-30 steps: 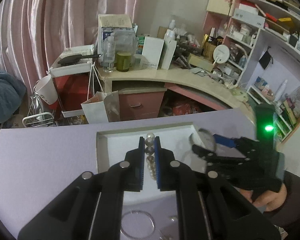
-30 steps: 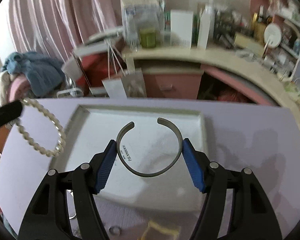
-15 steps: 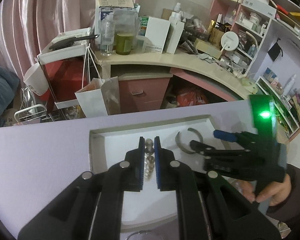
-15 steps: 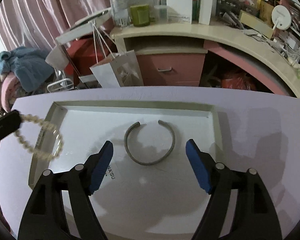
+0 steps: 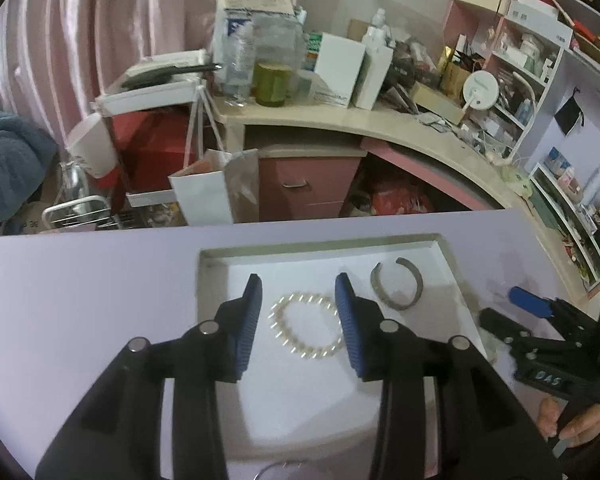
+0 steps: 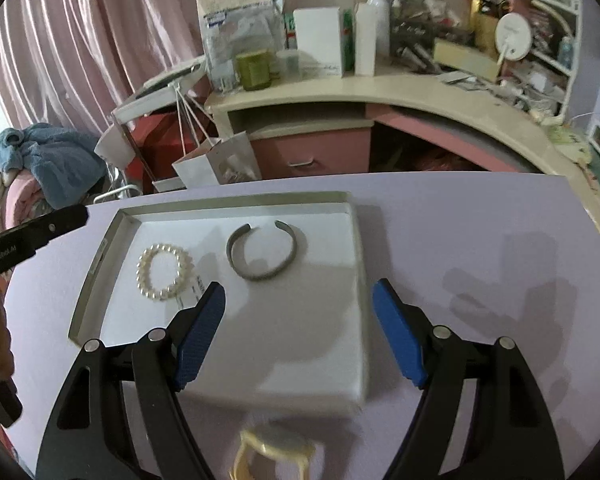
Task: Organize jewelry
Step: 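Move the right gripper to the loose pearl earring and grasp it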
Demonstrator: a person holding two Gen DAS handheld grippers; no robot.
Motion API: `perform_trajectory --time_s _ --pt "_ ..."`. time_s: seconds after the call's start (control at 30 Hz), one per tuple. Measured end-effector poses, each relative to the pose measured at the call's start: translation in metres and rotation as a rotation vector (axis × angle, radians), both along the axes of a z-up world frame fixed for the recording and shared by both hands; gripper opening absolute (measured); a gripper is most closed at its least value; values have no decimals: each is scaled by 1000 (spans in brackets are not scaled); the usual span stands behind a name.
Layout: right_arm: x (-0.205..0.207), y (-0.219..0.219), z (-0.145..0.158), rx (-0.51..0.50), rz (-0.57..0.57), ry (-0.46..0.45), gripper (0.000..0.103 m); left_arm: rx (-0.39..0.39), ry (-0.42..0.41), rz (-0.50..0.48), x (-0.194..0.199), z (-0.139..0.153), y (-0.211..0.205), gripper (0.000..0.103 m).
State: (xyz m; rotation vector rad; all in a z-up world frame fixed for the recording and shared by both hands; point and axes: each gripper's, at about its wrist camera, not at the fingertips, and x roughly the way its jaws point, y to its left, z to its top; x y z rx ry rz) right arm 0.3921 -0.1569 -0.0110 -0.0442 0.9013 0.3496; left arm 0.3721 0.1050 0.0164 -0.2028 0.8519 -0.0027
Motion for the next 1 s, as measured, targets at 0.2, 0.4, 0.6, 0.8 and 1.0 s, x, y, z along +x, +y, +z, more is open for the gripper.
perform_trajectory --time_s 0.2,0.4,0.6,0.8,1.0 --pt "-53 -16 13 -1 -12 -71 78 28 -57 76 -70 13 11 56" --pt "-111 -25 10 24 16 -107 78 57 -94 156 -154 11 15 70" --pt "-166 -16 -8 52 128 -85 72 74 -118 207 -217 -1 9 77" --pt "-214 8 -27 68 254 -59 63 35 -128 257 -266 -9 11 78" --pt "-243 32 -48 49 282 -37 52 25 -162 258 -298 -8 16 80"
